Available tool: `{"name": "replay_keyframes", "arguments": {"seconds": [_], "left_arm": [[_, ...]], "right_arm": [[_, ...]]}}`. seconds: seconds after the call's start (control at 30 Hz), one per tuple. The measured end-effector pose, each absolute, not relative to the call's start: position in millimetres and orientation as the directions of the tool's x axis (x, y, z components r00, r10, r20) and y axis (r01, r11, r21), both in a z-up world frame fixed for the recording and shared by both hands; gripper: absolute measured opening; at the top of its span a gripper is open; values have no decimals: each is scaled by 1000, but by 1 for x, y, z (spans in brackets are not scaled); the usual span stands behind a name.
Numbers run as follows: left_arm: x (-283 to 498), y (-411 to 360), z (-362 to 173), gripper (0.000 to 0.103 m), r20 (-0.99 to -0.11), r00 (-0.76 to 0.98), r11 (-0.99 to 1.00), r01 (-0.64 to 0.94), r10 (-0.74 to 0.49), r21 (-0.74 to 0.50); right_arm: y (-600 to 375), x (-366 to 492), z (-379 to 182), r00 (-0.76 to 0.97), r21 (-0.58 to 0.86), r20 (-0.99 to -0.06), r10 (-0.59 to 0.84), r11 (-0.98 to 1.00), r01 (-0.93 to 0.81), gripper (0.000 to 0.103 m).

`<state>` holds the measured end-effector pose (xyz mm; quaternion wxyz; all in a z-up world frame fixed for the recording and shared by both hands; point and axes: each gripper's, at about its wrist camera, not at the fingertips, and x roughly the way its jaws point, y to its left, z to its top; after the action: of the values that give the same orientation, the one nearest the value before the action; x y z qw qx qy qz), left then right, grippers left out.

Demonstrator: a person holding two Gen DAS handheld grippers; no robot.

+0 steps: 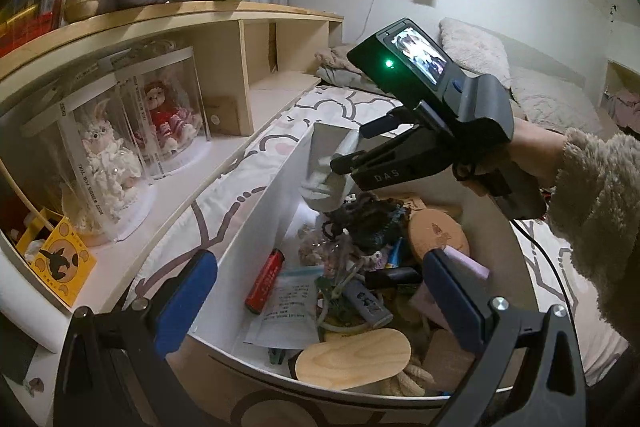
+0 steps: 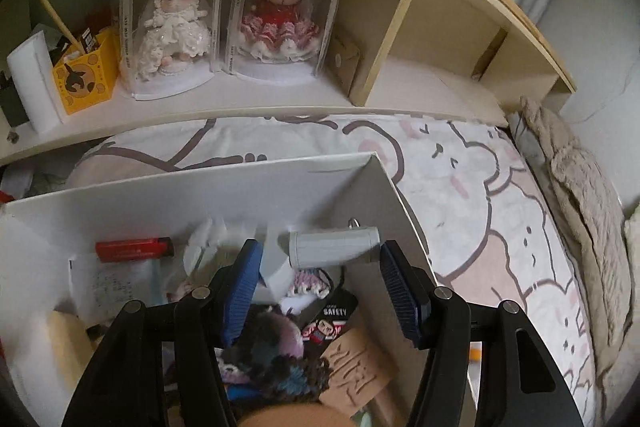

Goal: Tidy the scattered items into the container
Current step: 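Lower the white handle tool into the box and open the right tool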

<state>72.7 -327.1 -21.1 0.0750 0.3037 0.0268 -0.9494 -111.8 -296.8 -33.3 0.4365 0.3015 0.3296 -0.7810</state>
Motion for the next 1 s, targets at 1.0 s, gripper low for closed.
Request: {"name": "replay_keyframes", "arguments": {"seconds": [1.0], "left_arm": [[76, -306, -6, 103, -565, -815, -987, 163, -132, -6]], "right_arm": [[-230, -91, 15, -394, 6, -662, -637, -530, 848, 101]]}}
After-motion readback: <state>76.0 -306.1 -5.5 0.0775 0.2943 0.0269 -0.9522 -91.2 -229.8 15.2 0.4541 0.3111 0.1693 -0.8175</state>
